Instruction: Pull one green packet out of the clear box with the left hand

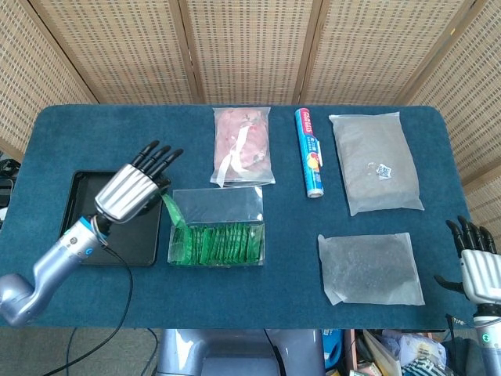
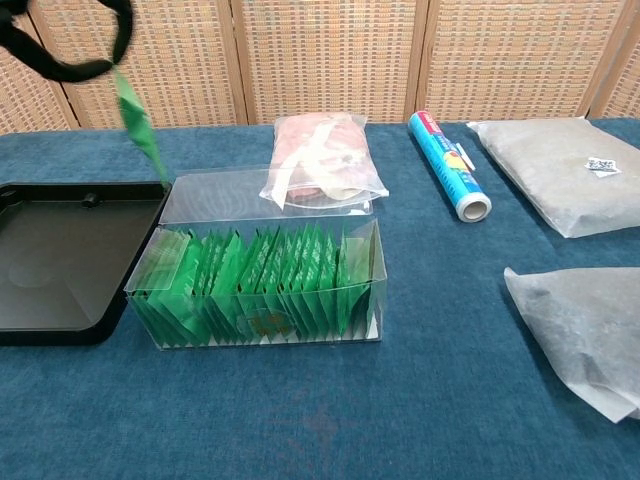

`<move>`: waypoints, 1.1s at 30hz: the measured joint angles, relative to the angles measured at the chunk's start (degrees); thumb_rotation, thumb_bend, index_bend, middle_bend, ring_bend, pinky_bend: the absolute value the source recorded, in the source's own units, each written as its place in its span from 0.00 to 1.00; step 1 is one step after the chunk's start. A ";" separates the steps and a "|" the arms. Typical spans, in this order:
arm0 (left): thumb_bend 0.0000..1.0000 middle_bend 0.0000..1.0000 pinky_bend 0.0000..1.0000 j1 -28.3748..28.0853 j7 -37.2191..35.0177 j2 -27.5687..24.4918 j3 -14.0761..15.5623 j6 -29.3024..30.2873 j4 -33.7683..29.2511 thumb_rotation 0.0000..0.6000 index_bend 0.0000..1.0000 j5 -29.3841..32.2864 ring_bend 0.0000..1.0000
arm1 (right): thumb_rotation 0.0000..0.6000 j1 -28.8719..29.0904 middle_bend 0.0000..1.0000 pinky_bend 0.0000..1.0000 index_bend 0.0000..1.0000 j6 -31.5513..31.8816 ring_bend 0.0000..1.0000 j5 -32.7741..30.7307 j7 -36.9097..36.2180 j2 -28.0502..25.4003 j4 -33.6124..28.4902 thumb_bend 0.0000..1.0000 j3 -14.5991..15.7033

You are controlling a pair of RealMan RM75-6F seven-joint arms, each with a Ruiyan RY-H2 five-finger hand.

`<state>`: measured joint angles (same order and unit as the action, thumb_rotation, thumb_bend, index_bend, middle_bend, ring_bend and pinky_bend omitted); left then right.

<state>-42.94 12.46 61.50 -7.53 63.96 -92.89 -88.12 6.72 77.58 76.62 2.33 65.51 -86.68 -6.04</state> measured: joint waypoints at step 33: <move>0.19 0.00 0.00 13.00 -12.22 -1.15 3.96 -7.78 10.34 1.00 0.00 19.60 0.00 | 1.00 0.05 0.00 0.00 0.00 0.77 0.00 1.27 1.07 0.23 -0.95 0.00 0.36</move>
<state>-29.93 0.24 60.35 -3.57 56.19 -82.55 -68.52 6.77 78.35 77.89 3.40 65.74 -87.63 -5.68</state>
